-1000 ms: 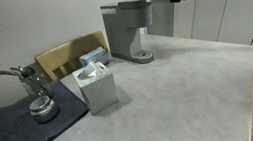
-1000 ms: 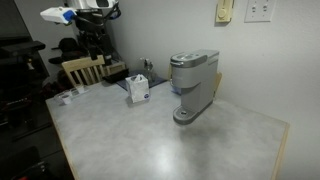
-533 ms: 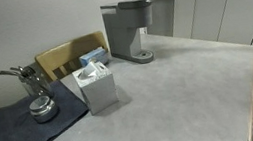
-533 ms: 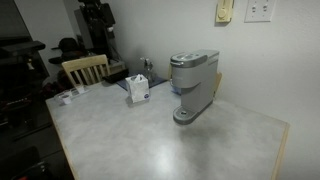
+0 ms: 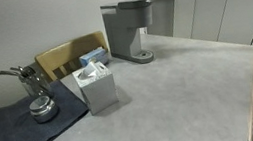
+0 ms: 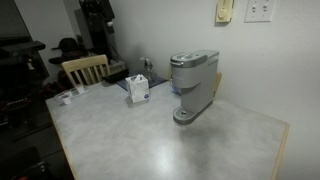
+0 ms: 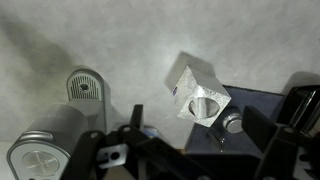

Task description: Press the button on top of the object

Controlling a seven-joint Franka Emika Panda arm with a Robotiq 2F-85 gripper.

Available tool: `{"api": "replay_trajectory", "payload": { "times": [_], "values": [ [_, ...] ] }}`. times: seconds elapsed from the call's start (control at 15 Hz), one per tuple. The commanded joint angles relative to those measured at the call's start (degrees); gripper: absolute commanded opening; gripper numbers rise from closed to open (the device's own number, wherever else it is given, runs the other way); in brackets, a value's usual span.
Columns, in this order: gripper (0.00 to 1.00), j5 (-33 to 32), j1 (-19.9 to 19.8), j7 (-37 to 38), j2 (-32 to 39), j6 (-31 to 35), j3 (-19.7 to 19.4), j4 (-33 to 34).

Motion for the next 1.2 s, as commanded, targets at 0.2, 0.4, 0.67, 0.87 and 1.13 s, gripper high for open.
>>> {"api": "replay_trajectory", "payload": {
  "times": [0.2,0.4,0.67,0.87,1.13],
  "values": [
    [1.0,-5.0,-1.4,0.5,3.5,2.2,1.2,2.9],
    [1.0,-9.4,-2.3,0.9,6.0,3.3,0.8,5.2],
    [1.0,-15.5,-4.0,3.3,9.7,4.7,0.0,8.2],
    [1.0,-19.8,-5.2,7.1,12.7,7.1,-0.9,10.6],
    [1.0,-26.5,-6.2,15.4,16.2,7.3,-2.5,13.9]
  ]
}}
